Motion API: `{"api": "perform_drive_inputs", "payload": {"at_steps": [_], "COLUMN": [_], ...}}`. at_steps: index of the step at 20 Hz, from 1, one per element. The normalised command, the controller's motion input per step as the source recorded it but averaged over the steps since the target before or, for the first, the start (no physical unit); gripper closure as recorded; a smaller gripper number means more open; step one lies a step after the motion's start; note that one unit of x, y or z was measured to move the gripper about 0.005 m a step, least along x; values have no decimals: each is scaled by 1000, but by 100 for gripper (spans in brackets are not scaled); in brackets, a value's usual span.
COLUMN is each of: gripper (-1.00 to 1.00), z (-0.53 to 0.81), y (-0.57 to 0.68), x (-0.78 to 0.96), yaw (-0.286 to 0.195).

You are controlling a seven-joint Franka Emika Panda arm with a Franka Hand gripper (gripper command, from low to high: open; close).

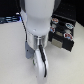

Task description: Open the kcup holder, insert the kcup into the holder, and close the kcup holder

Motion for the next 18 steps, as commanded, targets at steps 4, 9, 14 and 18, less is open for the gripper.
{"api": "perform_drive_inputs", "payload": {"at_steps": [4, 9, 14, 18], "gripper": [100, 100, 100, 100], "z": [119, 140, 544, 770], "y": [92, 94, 230, 391], "x": [76, 51, 50, 34], "yaw": [-47, -35, -19, 6]}}
